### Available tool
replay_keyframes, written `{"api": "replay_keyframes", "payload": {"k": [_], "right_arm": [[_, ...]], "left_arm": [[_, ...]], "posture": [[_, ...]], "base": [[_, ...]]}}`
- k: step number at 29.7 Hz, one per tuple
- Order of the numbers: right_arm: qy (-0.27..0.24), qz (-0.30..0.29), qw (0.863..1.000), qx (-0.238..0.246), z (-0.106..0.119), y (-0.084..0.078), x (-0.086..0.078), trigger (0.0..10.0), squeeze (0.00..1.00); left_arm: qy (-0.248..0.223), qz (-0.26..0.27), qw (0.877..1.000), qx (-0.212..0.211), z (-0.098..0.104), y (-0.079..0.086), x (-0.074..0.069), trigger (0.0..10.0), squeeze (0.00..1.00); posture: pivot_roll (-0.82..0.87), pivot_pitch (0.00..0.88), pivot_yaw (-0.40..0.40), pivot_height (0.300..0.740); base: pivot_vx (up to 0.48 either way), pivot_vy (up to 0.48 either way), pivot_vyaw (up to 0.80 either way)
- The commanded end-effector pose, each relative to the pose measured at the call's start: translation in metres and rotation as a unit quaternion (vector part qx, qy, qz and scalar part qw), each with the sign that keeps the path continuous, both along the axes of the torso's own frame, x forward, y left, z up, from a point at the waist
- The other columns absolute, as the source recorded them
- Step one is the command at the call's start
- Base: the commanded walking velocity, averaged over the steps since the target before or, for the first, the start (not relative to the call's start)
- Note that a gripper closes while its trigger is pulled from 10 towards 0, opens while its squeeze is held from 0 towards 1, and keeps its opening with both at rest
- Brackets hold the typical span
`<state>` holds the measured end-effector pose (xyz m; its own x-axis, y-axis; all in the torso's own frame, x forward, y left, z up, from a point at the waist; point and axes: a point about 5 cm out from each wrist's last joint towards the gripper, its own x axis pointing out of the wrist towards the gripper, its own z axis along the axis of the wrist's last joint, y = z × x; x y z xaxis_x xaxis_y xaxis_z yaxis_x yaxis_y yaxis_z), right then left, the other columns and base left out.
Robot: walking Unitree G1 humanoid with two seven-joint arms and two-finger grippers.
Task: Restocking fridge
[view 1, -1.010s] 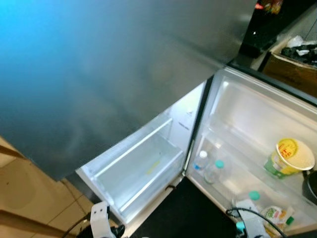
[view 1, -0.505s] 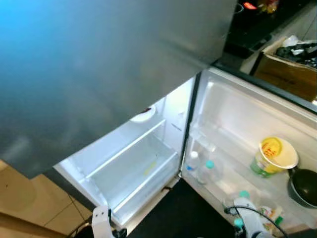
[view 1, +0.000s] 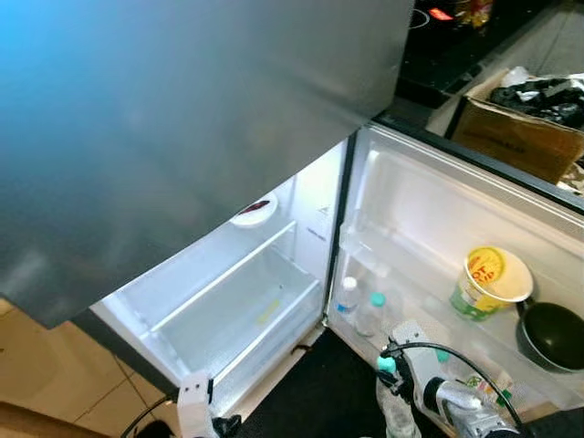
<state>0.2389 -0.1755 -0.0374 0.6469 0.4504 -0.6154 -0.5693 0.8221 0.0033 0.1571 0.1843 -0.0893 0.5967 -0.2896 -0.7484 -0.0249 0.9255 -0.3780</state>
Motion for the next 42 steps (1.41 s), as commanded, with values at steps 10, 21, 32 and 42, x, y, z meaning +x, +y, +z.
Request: {"api": "replay_keyframes", "payload": {"k": [10,21,32,42], "right_arm": [[-0.059,0.020,0.997,0.033,0.023,0.016,0.026,10.0,0.00],[-0.069,0.015,0.996,0.052,0.029,0.014,0.030,10.0,0.00],[-0.089,0.017,0.993,0.077,0.037,0.017,0.035,10.0,0.00],[-0.119,0.008,0.990,0.082,0.050,0.010,0.046,10.0,0.00]], "left_arm": [[-0.066,-0.076,0.995,0.005,0.015,-0.012,0.029,10.0,0.00],[-0.085,-0.104,0.991,0.001,0.019,-0.018,0.037,10.0,0.00],[-0.112,-0.115,0.987,-0.008,0.026,-0.023,0.048,10.0,0.00],[-0.133,-0.121,0.983,-0.023,0.034,-0.031,0.061,10.0,0.00]], "posture": [[-0.05,0.095,-0.004,0.705],[-0.06,0.099,-0.005,0.660],[-0.05,0.102,-0.005,0.626],[-0.06,0.101,-0.006,0.626]], "base": [[0.000,0.000,0.00],[0.000,0.000,0.00],[0.000,0.000,0.00],[0.000,0.000,0.00]]}}
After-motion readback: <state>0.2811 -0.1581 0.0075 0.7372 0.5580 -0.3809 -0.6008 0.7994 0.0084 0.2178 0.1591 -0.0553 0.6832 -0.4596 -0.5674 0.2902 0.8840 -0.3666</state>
